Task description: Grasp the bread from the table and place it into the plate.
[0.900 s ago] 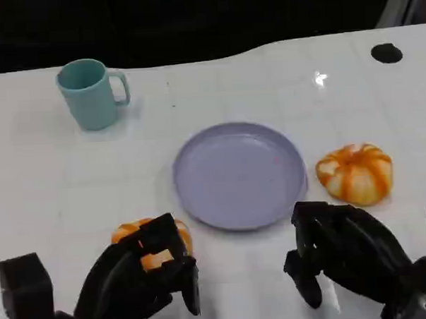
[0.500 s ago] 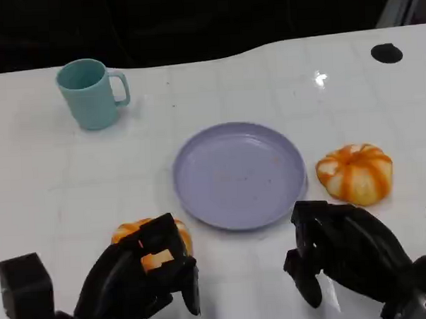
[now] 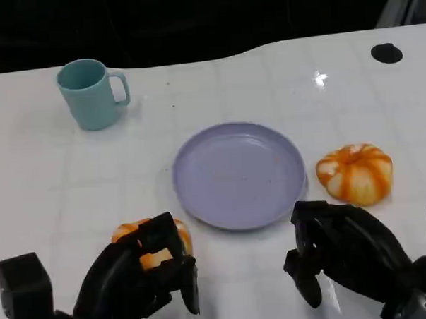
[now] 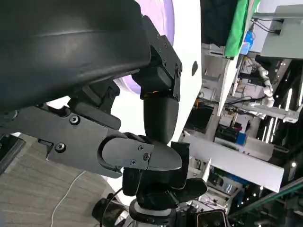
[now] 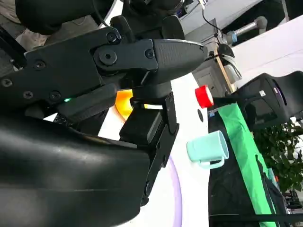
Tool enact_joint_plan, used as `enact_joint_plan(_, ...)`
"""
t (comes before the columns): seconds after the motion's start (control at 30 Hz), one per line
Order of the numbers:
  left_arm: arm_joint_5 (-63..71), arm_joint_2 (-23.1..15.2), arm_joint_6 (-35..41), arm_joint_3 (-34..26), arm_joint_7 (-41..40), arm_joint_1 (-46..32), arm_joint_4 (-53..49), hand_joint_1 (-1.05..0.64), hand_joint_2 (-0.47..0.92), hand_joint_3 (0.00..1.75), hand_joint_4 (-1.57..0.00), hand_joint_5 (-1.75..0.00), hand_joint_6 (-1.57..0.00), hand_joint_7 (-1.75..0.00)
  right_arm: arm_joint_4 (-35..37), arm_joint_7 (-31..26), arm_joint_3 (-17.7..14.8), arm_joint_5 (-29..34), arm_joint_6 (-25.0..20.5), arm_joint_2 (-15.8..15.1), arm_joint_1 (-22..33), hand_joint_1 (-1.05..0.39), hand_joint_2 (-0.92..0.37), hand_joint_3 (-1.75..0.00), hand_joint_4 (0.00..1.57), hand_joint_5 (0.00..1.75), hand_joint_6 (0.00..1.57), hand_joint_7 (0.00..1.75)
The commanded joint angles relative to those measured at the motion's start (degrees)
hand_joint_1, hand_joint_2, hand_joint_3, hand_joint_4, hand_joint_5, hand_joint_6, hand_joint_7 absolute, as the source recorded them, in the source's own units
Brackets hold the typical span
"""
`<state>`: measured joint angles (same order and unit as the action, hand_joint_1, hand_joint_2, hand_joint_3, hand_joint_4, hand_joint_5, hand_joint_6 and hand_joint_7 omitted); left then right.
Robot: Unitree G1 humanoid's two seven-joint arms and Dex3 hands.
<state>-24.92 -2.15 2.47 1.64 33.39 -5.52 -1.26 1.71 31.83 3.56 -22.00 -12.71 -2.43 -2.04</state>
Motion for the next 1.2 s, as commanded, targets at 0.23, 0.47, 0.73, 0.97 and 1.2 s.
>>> enact_joint_plan(0.23, 10.12, -2.23, -12.26, -0.78, -3.92, -0.08, 3.01, -0.65, 0.92, 0.25, -0.62, -1.75, -0.57, -1.48, -1.13, 0.21, -0.57, -0.64, -0.76, -0.84, 0.26, -0.96, -0.92, -0.34, 1.29, 1.59, 1.13, 1.5)
enact_joint_plan(0.47, 26.37, -8.75, -22.31, -1.51, -9.59, 1.28, 5.99, -0.65, 0.92, 0.15, -0.51, -1.2, -0.57, -0.57, -1.57, 0.22, -0.25, -0.08, -0.21, -0.94, 0.68, -0.95, -0.92, -0.36, 1.29, 1.6, 1.12, 1.51)
enact_joint_plan(0.73, 54.19, -20.34, -18.36, -0.33, -13.23, 0.66, 17.64, -0.75, 0.92, 0.16, -0.2, -0.63, -0.37, -0.01, -2.11, -0.09, 0.01, 0.54, 0.19, -1.06, 1.07, -0.93, -0.92, -0.38, 1.29, 1.6, 1.12, 1.53)
enact_joint_plan(0.97, 67.77, -22.76, -11.1, 4.27, -12.19, 2.75, 20.58, -0.81, 0.92, 0.08, -0.19, -0.55, -0.26, 0.0, -2.3, 0.19, -0.1, -0.17, -0.49, -1.12, 1.14, -0.93, -0.92, -0.38, 1.29, 1.6, 1.11, 1.53)
enact_joint_plan(1.2, 75.44, -22.27, -5.97, 10.85, -11.92, 8.03, 13.34, -0.8, 0.92, 0.05, -0.22, -0.4, -0.25, 0.0, -2.32, 0.07, -0.43, -0.73, -1.6, -1.23, 1.02, -0.93, -0.92, -0.36, 1.29, 1.59, 1.11, 1.52)
